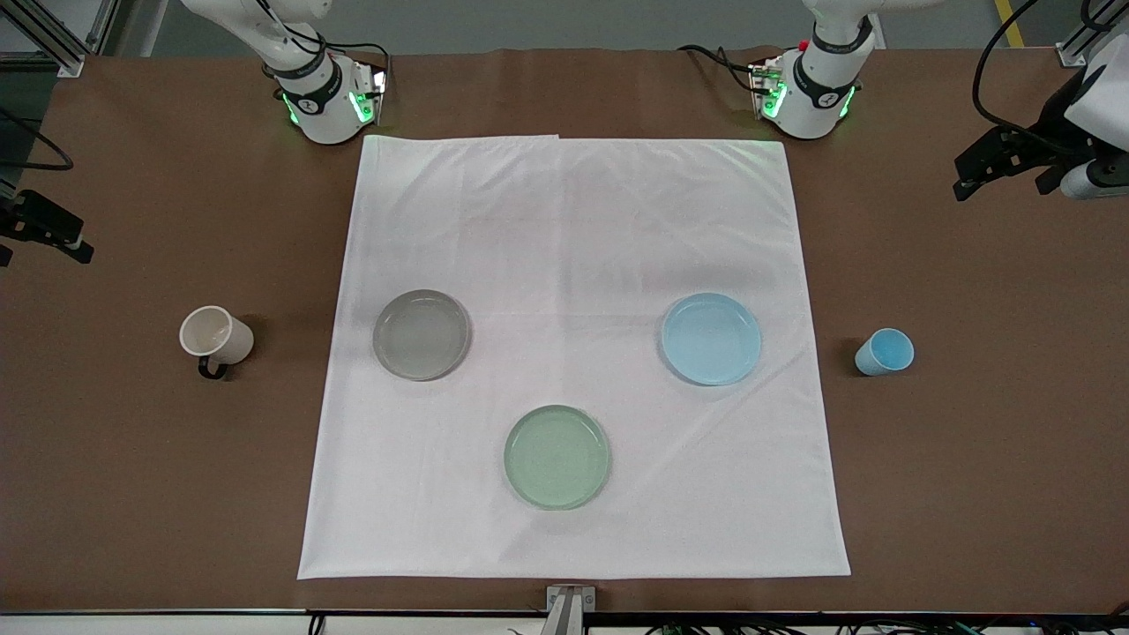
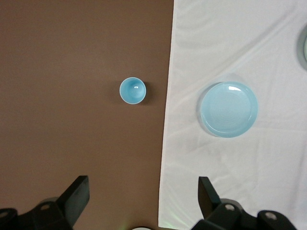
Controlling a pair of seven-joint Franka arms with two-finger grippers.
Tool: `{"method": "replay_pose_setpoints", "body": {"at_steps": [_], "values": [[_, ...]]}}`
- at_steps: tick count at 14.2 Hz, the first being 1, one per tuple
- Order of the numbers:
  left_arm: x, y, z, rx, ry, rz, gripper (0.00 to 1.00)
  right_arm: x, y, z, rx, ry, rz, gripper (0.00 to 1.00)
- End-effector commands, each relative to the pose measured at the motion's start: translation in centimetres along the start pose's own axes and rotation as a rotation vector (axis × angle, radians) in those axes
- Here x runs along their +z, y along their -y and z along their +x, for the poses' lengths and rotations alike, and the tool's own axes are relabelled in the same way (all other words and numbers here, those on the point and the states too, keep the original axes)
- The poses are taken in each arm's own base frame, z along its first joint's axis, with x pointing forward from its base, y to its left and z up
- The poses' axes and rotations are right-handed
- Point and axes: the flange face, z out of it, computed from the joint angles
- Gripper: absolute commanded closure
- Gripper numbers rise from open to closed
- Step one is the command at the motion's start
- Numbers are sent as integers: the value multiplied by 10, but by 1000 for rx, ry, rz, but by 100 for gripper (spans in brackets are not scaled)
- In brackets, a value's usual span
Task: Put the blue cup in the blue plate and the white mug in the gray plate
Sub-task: 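Reach the left gripper to the blue cup while the right gripper reaches the mug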
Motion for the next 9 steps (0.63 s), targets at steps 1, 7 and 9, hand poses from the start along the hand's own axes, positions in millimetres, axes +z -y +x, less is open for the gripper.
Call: {"method": "replay_pose_setpoints", "body": {"at_steps": [1,7,9], "values": [[-5,3,3,12,-7,19,0,-4,0,3,12,2,-11,0],[37,28,35,-11,69,19,0,-4,0,3,12,2,-11,0],[72,37,55,-28,109,19,0,-3,0,3,12,3,-9,0]]}}
